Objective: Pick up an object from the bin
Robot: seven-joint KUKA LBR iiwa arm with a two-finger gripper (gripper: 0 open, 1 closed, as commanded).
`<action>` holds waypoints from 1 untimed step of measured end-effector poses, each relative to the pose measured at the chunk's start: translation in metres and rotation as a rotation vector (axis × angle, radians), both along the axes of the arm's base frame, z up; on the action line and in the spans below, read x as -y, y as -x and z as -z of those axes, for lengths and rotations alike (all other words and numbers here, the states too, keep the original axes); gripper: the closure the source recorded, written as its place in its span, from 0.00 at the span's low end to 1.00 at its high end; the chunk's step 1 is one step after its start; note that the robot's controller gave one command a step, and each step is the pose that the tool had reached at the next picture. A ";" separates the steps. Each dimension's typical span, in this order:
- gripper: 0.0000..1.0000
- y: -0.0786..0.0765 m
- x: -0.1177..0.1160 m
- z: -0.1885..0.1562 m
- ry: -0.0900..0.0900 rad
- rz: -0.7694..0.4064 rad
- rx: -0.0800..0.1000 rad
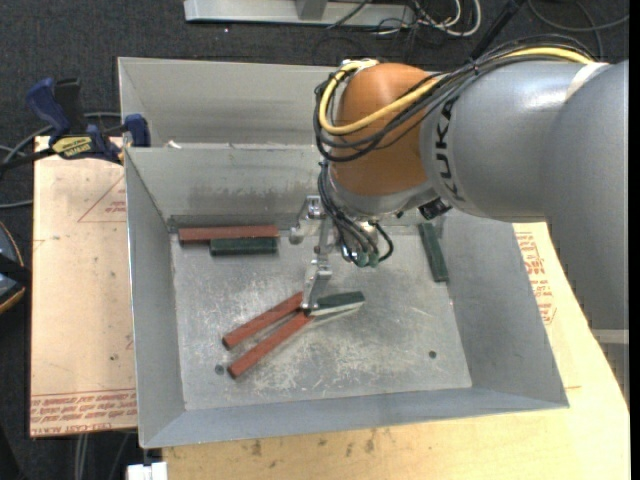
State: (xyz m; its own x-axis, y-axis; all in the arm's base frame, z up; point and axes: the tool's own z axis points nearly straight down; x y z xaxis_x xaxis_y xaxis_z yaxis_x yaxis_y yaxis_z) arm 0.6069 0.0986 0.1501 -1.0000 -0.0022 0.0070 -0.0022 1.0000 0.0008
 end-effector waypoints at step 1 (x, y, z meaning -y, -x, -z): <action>0.00 -0.002 0.001 -0.005 -0.001 0.002 0.008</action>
Offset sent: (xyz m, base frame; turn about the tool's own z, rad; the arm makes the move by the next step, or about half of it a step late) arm -0.0206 -0.0462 -0.0801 -0.0404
